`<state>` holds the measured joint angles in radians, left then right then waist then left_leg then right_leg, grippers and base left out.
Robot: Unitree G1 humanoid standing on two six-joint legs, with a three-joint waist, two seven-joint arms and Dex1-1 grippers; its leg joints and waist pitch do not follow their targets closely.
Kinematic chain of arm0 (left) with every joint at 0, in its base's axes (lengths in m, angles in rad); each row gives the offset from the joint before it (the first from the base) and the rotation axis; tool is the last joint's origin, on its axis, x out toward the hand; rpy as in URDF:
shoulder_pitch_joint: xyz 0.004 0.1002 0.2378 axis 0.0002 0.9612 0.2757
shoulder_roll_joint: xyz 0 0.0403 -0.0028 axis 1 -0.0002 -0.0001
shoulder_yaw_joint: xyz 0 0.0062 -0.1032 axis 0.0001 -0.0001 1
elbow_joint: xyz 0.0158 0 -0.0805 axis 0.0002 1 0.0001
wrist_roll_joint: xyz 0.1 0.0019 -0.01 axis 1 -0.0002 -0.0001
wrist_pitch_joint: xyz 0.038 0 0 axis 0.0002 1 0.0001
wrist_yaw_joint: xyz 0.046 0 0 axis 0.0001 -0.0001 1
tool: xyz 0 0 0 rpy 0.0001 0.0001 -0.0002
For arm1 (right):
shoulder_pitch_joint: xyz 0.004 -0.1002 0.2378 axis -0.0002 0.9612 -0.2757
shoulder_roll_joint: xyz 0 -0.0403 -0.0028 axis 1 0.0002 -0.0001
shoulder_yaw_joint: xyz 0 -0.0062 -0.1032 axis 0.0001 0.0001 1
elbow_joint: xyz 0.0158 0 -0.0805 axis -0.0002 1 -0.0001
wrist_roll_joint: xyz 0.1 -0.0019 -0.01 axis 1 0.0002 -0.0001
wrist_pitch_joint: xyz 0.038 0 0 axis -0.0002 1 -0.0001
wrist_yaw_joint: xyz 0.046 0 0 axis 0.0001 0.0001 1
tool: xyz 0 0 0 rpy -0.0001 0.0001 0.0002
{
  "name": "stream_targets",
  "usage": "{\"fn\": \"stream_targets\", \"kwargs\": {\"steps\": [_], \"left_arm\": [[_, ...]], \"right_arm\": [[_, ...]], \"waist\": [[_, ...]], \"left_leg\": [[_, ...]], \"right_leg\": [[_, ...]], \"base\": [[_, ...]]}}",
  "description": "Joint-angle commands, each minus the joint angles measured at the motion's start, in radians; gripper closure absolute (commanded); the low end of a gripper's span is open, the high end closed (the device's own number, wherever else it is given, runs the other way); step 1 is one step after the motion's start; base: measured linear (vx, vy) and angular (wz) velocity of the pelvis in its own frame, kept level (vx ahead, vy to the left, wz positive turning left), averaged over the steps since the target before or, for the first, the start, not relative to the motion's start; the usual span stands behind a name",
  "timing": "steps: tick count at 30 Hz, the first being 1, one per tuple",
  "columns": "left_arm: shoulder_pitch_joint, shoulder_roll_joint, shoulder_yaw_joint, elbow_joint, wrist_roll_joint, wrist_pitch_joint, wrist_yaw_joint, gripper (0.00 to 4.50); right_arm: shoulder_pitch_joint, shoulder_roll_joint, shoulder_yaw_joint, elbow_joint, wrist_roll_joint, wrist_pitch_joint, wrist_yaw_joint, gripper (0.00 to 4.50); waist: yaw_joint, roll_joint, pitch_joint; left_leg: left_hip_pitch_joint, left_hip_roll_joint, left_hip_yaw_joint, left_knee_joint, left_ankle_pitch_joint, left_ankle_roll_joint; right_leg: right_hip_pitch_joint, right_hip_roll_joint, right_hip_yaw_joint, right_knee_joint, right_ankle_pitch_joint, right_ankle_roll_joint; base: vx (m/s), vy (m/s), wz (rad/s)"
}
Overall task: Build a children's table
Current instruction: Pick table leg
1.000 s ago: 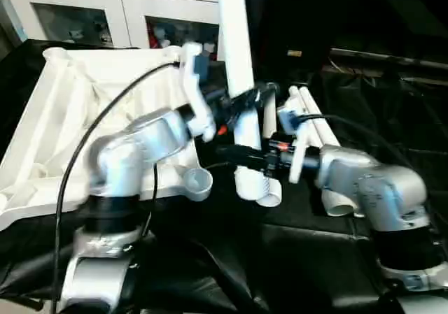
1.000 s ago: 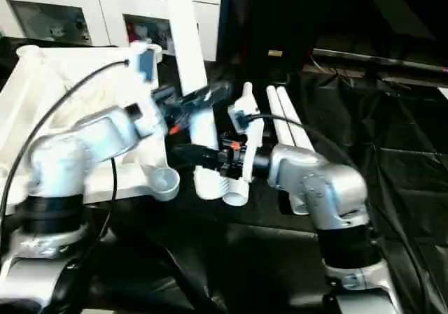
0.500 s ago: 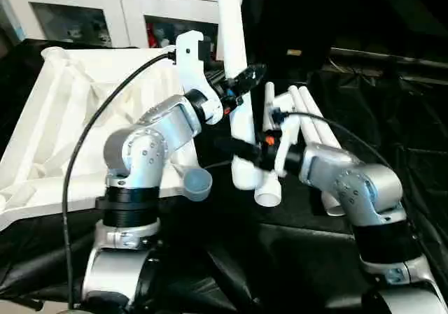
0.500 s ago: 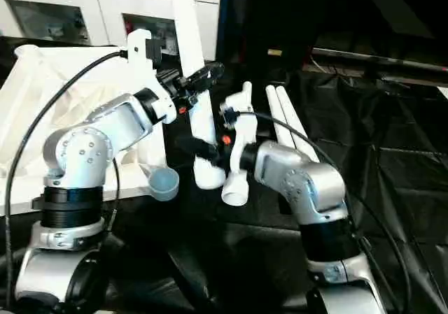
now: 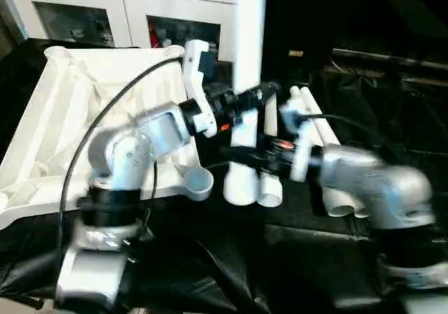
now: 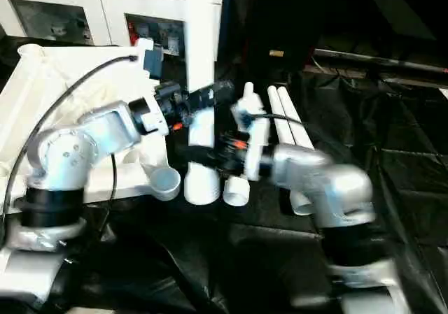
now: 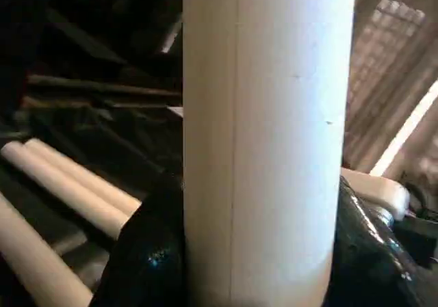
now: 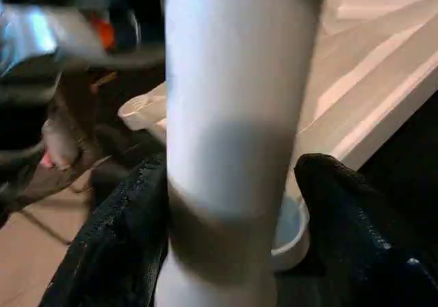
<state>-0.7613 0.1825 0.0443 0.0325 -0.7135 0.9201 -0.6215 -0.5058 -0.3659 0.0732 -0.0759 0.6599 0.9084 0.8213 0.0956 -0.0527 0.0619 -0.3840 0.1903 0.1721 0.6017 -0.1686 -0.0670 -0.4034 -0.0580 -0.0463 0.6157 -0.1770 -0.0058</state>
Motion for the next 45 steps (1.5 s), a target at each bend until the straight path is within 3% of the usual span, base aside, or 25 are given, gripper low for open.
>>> {"fn": "stream_targets", "kwargs": {"steps": [1,10,19,29,30,34,38,39,40,41,45], "left_arm": [[-0.033,0.003,-0.024,0.004,-0.013,-0.004,-0.052,2.65],[-0.059,0.002,-0.046,0.026,-0.024,-0.005,-0.12,2.65],[-0.056,-0.016,-0.04,0.018,-0.04,0.004,-0.144,2.65],[-0.061,-0.024,-0.037,0.023,-0.042,0.0,-0.151,2.65],[-0.061,-0.023,-0.039,0.023,-0.042,0.0,-0.154,2.65],[-0.061,-0.021,-0.041,0.022,-0.042,0.001,-0.159,2.65],[-0.061,-0.014,-0.05,0.021,-0.038,0.005,-0.173,2.65],[-0.059,-0.011,-0.053,0.019,-0.037,0.005,-0.178,2.65],[-0.059,-0.01,-0.054,0.019,-0.037,0.006,-0.179,2.65],[-0.058,-0.007,-0.059,0.018,-0.037,0.006,-0.184,2.65],[-0.055,-0.006,-0.065,0.018,-0.035,0.002,-0.187,2.65]], "right_arm": [[0.0,-0.018,-0.006,-0.009,0.008,0.018,0.02,1.44],[-0.012,-0.047,0.009,0.004,0.013,0.027,0.059,1.44],[-0.019,-0.041,0.019,0.009,0.015,0.034,0.079,1.44],[-0.005,-0.032,0.014,0.004,0.038,0.052,0.09,1.44],[-0.004,-0.032,0.014,0.004,0.04,0.053,0.091,1.71],[0.001,-0.033,0.014,0.002,0.042,0.054,0.09,1.78],[0.006,-0.037,0.019,0.0,0.038,0.055,0.093,2.2],[0.007,-0.037,0.019,-0.001,0.037,0.055,0.093,2.25],[0.008,-0.037,0.019,-0.001,0.037,0.055,0.093,2.34],[0.01,-0.039,0.02,-0.003,0.038,0.055,0.093,2.44],[0.015,-0.04,0.023,-0.007,0.037,0.053,0.091,2.54]], "waist": [[0.003,0.006,-0.073],[0.003,0.009,-0.077],[0.004,0.005,-0.076],[0.004,0.009,-0.077],[0.004,0.008,-0.077],[0.004,0.008,-0.077],[0.004,0.007,-0.077],[0.004,0.009,-0.077],[0.005,0.018,-0.077],[0.003,0.012,-0.077],[0.004,0.014,-0.077]], "left_leg": [[0.019,0.029,-0.006,-0.065,-0.148,-0.02],[0.019,0.031,-0.006,-0.063,-0.134,-0.019],[0.019,0.031,-0.006,-0.063,-0.138,-0.016],[0.018,0.031,-0.006,-0.062,-0.133,-0.015],[0.018,0.031,-0.006,-0.062,-0.134,-0.014],[0.019,0.032,-0.006,-0.063,-0.138,-0.016],[0.019,0.031,-0.006,-0.062,-0.137,-0.016],[0.019,0.032,-0.007,-0.063,-0.136,-0.016],[0.02,0.032,-0.008,-0.063,-0.138,-0.019],[0.02,0.031,-0.007,-0.063,-0.144,-0.02],[0.02,0.031,-0.007,-0.063,-0.142,-0.021]], "right_leg": [[0.054,-0.069,0.039,-0.071,-0.208,-0.146],[0.058,-0.069,0.039,-0.065,-0.151,-0.187],[0.058,-0.07,0.038,-0.066,-0.17,-0.189],[0.059,-0.07,0.038,-0.065,-0.161,-0.189],[0.059,-0.07,0.038,-0.066,-0.16,-0.19],[0.059,-0.07,0.038,-0.066,-0.165,-0.189],[0.059,-0.07,0.038,-0.067,-0.171,-0.186],[0.058,-0.07,0.038,-0.066,-0.169,-0.186],[0.057,-0.069,0.038,-0.065,-0.167,-0.187],[0.058,-0.068,0.038,-0.067,-0.167,-0.187],[0.058,-0.069,0.038,-0.065,-0.154,-0.192]], "base": [[0.0,0.0,0.0],[0.0,0.0,0.0],[0.0,0.0,0.0],[0.0,0.0,0.0],[0.0,0.0,0.0],[0.0,0.0,0.0],[0.0,0.0,0.0],[0.0,0.0,0.0],[0.0,0.0,0.0],[0.0,0.0,0.0],[0.0,0.0,0.0]]}}
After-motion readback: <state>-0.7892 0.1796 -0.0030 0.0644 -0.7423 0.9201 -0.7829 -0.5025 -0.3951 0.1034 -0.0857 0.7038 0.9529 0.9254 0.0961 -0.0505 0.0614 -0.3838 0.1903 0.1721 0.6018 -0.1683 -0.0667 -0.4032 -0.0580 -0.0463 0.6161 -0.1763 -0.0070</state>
